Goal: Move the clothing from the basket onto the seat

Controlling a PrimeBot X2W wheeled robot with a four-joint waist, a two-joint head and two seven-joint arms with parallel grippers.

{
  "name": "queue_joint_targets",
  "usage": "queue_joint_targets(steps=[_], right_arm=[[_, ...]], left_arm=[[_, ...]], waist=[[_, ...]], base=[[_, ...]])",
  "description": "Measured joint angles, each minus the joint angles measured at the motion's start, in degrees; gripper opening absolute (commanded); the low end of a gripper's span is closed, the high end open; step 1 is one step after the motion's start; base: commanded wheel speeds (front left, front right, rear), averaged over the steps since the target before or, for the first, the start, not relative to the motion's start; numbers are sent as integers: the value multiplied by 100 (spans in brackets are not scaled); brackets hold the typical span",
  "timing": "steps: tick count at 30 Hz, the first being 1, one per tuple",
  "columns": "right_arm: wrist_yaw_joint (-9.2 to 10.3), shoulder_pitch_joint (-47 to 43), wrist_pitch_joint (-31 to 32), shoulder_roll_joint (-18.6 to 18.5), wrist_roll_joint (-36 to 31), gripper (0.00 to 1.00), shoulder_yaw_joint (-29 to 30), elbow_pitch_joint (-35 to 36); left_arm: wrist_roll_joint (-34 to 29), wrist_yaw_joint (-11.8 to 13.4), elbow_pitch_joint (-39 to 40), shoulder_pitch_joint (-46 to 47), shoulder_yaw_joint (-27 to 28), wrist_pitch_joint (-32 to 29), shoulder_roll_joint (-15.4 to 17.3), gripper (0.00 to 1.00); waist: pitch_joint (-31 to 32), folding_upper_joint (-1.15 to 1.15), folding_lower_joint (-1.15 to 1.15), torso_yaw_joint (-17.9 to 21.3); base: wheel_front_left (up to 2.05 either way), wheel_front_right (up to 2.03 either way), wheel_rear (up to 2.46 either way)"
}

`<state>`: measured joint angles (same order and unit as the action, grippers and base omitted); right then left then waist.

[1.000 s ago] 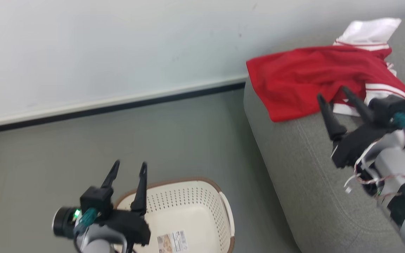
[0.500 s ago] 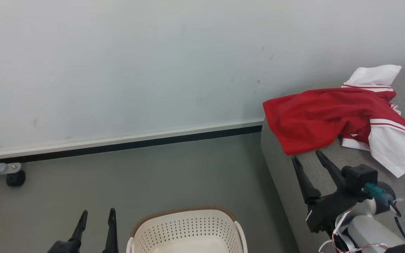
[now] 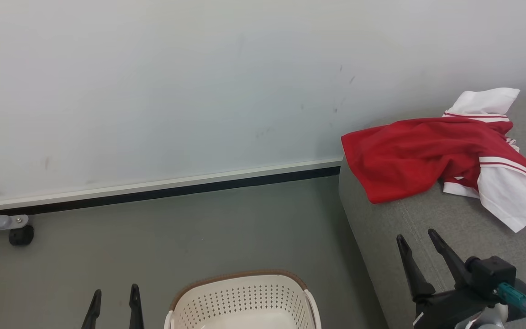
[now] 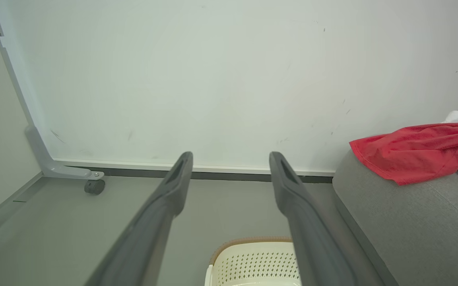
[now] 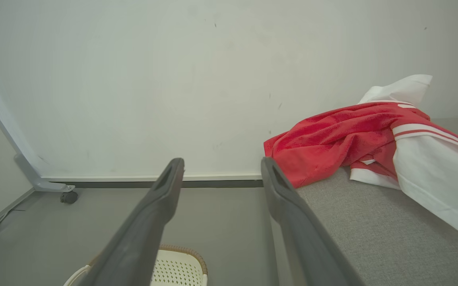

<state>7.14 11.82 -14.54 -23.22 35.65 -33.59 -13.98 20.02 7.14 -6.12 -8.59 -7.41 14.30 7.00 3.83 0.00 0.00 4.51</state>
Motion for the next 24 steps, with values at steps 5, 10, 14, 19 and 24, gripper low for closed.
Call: queue_joint_targets(steps=[5, 10, 14, 19, 24], right_arm=[[0, -388, 0, 53, -142, 100, 327, 188], [0, -574, 0, 166, -417, 100, 649, 281], [0, -664, 0, 233, -622, 100, 870, 386], [0, -777, 0, 328, -766, 100, 1062, 502], [0, -797, 0, 381, -881, 100, 1183, 583]], left_arm=[[-53, 0, 111, -144, 71, 0, -34, 100], [-180, 0, 190, -188, 176, 0, -46, 100], [-213, 0, 224, -250, 237, 0, -79, 100], [-249, 0, 289, -251, 292, 0, -81, 100], [-258, 0, 318, -252, 334, 0, -89, 100]], waist=[[-27, 0, 0, 16], [-54, 0, 0, 42], [-77, 0, 0, 57], [-103, 0, 0, 52], [-118, 0, 0, 27]], base=[[0, 0, 0], [0, 0, 0], [0, 0, 0], [0, 0, 0], [0, 0, 0]])
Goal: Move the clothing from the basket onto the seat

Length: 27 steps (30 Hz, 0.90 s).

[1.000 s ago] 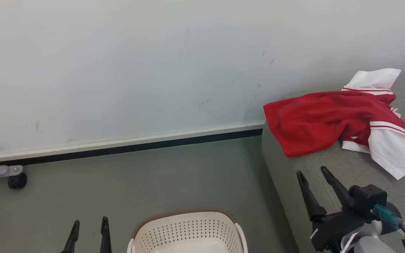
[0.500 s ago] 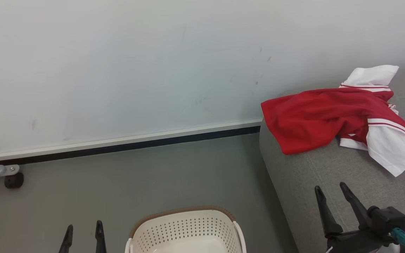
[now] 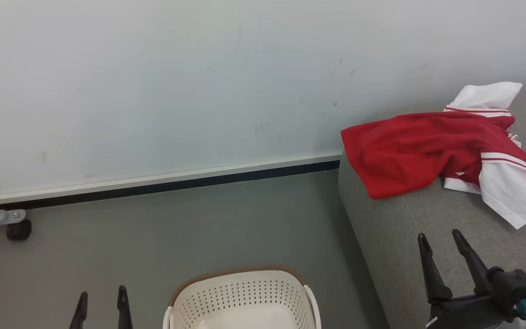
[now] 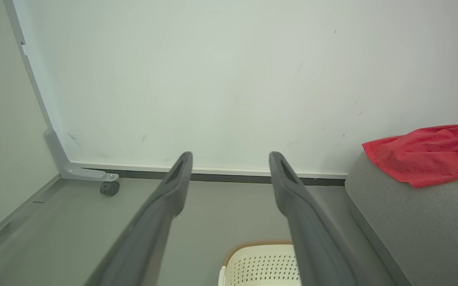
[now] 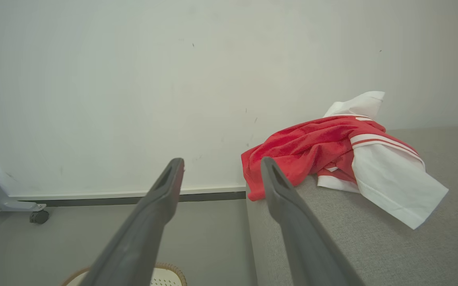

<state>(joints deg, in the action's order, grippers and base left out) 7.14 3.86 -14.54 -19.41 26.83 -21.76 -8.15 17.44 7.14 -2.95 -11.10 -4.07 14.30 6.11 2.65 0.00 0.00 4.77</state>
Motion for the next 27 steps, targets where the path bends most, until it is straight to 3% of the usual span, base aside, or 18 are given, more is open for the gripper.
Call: queue_joint_targets(steps=[1, 2, 12, 27], right_arm=[[0, -1, 0, 11, -45, 100, 27, 22], [0, -4, -1, 22, -85, 0, 48, 38], [-62, -297, 124, 288, 102, 0, 76, -307], [-263, -240, 479, 510, 1116, 0, 535, -387]], left_arm=[[-8, 0, 2, -1, 2, 0, 0, 100], [-16, 0, 9, -1, 2, 0, 0, 0], [143, -60, -386, -66, -15, -92, -91, 0], [1374, -267, -544, 126, 151, -421, -122, 0]], waist=[[-3, 0, 0, -8], [-6, 0, 0, -17], [-18, 0, 0, -33], [-62, 0, 0, -112]], base=[[0, 0, 0], [0, 0, 0], [0, 0, 0], [0, 0, 0]])
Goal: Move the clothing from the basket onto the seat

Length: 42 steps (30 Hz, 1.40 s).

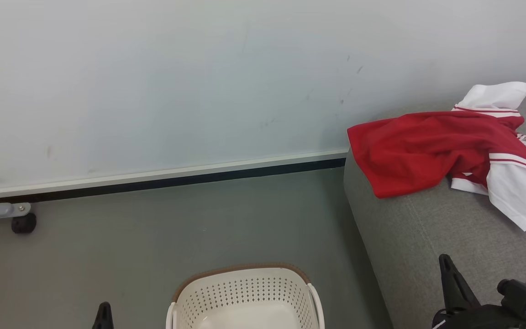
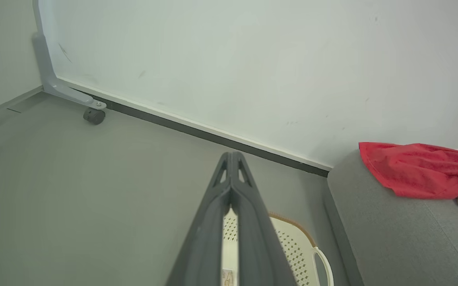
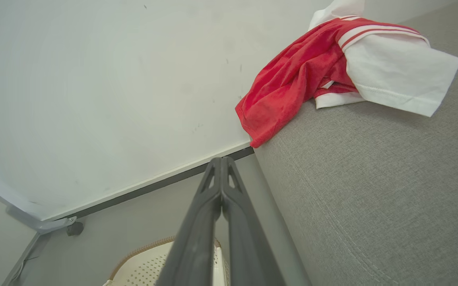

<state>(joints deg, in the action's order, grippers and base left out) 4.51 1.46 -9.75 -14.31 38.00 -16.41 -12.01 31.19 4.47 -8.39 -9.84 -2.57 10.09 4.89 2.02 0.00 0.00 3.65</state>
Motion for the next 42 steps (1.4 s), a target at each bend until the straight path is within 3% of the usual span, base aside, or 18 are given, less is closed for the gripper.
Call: queue_joint_targets(steps=[42], right_arm=[[-589, 161, 876, 619, 2847, 0, 1284, -281]], left_arm=[[3189, -606, -439, 739, 414, -909, -130, 0]], waist=[[-113, 0, 0, -195]], base=[[0, 0, 0]])
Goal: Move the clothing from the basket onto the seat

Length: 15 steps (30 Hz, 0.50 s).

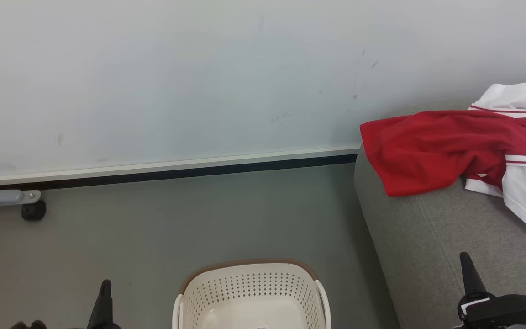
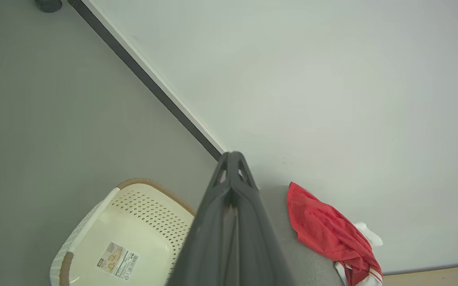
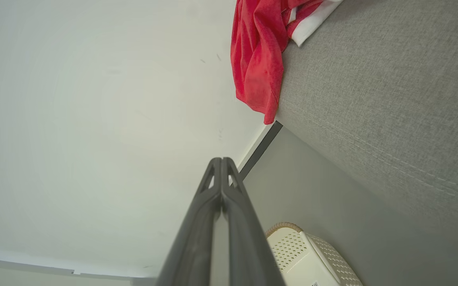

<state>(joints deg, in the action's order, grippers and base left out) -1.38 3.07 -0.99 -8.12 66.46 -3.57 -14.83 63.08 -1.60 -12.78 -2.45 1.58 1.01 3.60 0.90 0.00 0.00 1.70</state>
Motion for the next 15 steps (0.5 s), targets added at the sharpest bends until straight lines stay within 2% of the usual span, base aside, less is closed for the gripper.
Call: queue_joint_targets(steps=[15], right_arm=[[-219, 104, 303, 218, 1014, 0, 452, -78]], left_arm=[[1159, -203, -169, 267, 147, -301, -35, 0]], waist=[[-40, 0, 0, -69]], base=[[0, 0, 0]])
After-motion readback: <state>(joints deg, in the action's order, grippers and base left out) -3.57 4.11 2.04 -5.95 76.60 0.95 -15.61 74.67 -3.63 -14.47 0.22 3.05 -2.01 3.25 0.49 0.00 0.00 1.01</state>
